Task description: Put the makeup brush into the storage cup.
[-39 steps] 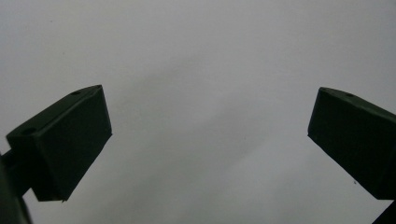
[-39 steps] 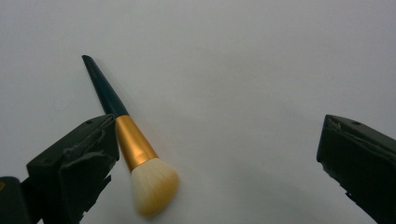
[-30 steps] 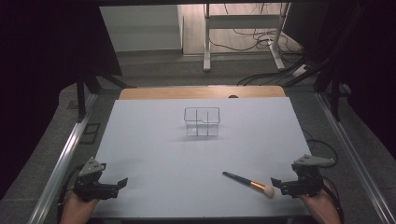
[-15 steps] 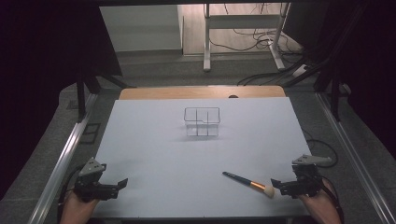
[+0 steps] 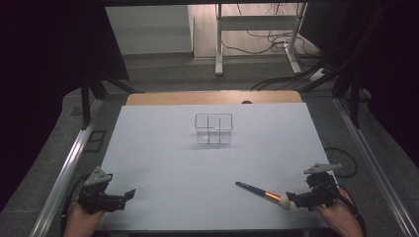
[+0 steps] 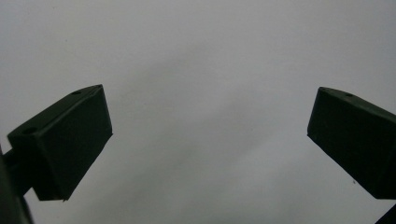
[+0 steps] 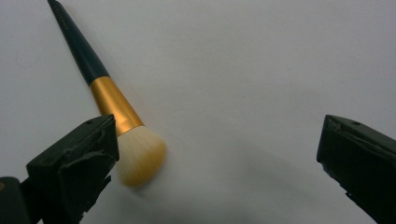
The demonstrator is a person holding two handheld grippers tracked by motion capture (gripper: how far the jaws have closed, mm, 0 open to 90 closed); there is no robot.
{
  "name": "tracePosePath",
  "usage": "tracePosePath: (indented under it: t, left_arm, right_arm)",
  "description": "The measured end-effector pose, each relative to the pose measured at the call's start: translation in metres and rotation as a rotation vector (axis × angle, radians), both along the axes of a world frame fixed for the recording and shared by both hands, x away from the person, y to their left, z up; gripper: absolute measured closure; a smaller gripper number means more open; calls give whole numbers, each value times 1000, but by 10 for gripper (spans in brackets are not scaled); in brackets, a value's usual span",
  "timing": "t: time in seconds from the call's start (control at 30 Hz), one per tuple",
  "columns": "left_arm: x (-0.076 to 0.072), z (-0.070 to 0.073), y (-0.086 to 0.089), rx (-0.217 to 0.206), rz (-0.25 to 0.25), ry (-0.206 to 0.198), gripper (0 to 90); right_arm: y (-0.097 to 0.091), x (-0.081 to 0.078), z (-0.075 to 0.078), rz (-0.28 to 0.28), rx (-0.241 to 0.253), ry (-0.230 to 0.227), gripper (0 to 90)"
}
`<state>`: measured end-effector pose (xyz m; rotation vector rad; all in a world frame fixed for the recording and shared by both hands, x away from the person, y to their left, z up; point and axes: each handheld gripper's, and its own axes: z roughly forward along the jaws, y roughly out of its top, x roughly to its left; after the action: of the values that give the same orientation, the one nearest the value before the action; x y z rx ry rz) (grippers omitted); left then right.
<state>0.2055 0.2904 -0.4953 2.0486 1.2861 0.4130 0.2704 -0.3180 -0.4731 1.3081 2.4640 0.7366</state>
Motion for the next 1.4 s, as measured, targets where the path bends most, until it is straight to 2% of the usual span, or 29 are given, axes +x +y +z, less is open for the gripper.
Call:
tracePosePath:
  t: [0.13,0.4,1.2,1.4]
  left_arm:
    - [0,0,0,5,0,2,4]
    - [0,0,-1,12,-3,2,3]
    - [0,-1,-3,23,-10,4,3]
    - [0,-1,-3,24,-13,4,3]
  right_arm:
    - [2,0,2,12,-6,2,0]
    - [7,2,7,17,22,23,0]
    - [37,13,14,124,-44,34,0]
    - [46,16,14,140,-56,49,0]
